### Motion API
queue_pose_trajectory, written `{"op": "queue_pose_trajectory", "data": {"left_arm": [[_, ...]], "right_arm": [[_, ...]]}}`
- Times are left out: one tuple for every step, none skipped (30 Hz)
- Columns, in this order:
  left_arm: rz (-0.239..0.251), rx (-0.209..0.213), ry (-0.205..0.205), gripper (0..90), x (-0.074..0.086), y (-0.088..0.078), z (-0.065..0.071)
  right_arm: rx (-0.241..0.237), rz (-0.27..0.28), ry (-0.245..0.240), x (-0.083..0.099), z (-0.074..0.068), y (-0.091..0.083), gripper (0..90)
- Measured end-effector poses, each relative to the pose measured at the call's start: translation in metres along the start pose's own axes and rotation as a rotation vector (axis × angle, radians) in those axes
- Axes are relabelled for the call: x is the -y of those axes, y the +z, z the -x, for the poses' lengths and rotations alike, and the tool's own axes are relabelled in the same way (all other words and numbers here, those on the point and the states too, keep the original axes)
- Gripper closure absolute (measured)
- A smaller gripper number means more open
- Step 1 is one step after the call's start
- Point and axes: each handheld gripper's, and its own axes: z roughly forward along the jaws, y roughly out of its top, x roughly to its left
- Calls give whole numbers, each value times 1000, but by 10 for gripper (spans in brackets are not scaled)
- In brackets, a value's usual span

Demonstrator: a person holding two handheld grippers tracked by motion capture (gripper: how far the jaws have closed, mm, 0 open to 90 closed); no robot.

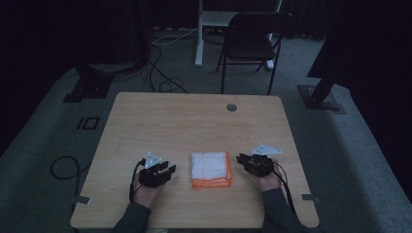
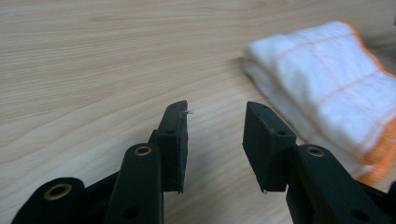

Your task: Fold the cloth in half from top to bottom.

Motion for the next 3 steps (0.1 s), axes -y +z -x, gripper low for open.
{"op": "queue_pose_trajectory", "data": {"left_arm": [[-7, -4, -8, 611, 0, 0, -3], [-16, -5, -15, 608, 0, 0, -6], [-20, -11, -19, 607, 0, 1, -10]], "right_arm": [[4, 0, 5, 0, 1, 0, 766], [7, 0, 8, 1, 3, 0, 767], [10, 1, 12, 0, 4, -1, 768]]}}
